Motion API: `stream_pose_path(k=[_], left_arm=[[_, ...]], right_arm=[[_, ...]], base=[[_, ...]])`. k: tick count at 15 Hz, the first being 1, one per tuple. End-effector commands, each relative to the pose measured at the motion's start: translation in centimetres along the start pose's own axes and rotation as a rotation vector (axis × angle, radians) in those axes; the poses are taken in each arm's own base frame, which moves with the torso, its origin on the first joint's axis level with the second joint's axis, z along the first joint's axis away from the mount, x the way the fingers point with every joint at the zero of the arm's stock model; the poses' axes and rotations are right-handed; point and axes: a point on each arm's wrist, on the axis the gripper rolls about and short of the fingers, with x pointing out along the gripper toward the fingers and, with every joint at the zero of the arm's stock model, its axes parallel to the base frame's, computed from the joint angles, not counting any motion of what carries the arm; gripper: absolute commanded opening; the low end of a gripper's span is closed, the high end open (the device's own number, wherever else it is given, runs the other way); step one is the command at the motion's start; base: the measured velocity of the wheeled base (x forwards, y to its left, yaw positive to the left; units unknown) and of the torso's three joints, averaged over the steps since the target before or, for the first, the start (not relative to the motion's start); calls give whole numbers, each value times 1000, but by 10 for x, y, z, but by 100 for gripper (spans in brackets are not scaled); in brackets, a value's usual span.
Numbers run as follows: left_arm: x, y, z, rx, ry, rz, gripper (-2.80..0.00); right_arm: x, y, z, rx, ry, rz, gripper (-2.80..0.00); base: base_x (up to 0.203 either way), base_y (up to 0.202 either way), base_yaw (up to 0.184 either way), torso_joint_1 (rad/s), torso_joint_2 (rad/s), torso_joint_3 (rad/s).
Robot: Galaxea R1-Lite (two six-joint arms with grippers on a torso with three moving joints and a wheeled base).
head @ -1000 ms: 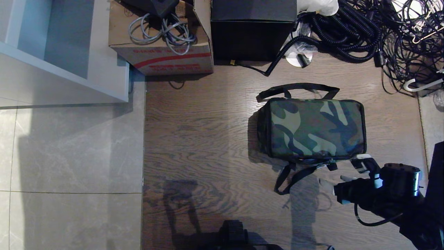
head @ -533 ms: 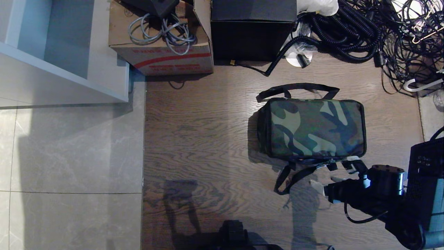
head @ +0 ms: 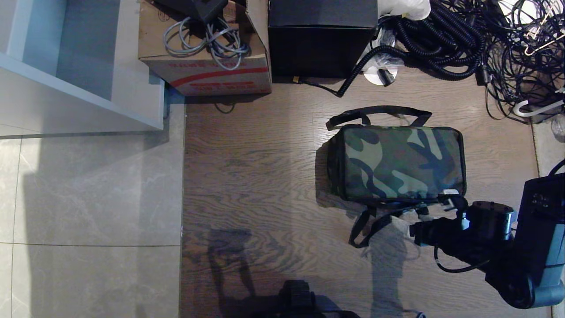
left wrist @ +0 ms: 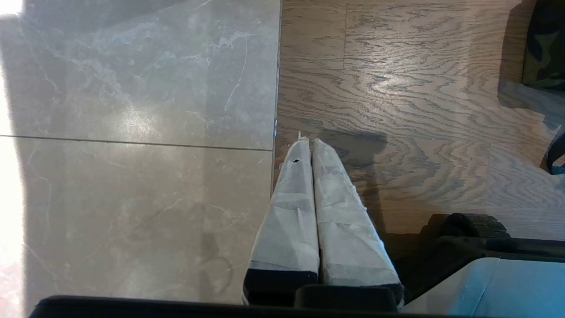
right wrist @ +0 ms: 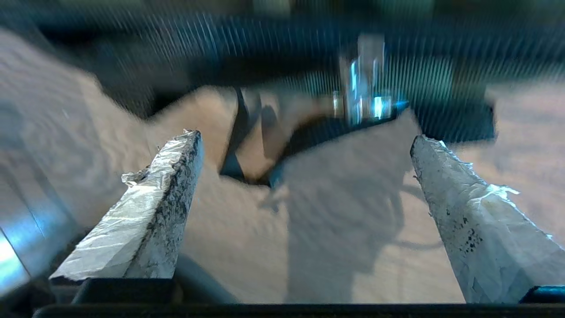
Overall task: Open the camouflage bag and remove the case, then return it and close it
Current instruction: Open the top of the storage box
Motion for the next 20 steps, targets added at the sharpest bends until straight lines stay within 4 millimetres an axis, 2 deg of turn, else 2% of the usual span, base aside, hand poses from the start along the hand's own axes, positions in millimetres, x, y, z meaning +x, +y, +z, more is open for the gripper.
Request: stream_pose_path(k=[1,7,18,19,20], left_arm=[[0,0,0,0,0,0,-280],[0,0,0,0,0,0,-280],[0,0,0,0,0,0,-280],[0,0,0,0,0,0,-280],[0,0,0,0,0,0,-280]], right_arm=[[2,0,8,-13,-38,4,0],[4,-3,12,-114,-57,-9,0],[0,-6,6,-100,-30,-20,0],[1,-6,8,-105,-39,-19,-280],[2,-5,8,-105,-41,-16,-280]], base=[[0,0,0,0,0,0],[0,0,0,0,0,0],[0,0,0,0,0,0],[0,0,0,0,0,0],[0,0,0,0,0,0]])
